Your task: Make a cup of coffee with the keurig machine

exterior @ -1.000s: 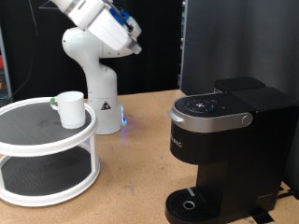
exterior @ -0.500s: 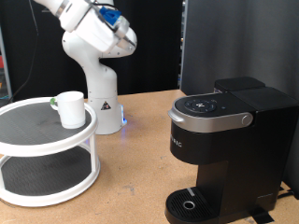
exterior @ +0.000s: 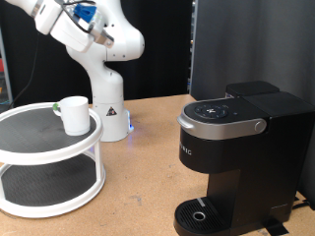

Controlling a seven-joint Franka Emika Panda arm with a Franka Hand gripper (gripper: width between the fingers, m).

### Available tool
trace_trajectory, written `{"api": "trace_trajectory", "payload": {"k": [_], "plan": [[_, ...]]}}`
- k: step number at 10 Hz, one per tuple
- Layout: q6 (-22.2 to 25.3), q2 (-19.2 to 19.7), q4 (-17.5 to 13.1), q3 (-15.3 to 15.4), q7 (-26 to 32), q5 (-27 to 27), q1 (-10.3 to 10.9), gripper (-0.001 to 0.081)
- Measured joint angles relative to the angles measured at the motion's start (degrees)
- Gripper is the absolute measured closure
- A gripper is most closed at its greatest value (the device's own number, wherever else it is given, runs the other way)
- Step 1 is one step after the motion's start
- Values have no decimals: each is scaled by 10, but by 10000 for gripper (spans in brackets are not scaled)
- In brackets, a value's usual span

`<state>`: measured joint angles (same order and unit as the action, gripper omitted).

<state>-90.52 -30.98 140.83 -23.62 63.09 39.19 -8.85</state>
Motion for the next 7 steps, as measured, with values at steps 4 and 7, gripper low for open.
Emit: {"api": "trace_trajectory", "payload": {"k": [4, 7], "plan": [[7, -3, 2, -17, 8, 2, -6, 799], [58, -15, 7, -69, 55, -10, -19, 799]]}}
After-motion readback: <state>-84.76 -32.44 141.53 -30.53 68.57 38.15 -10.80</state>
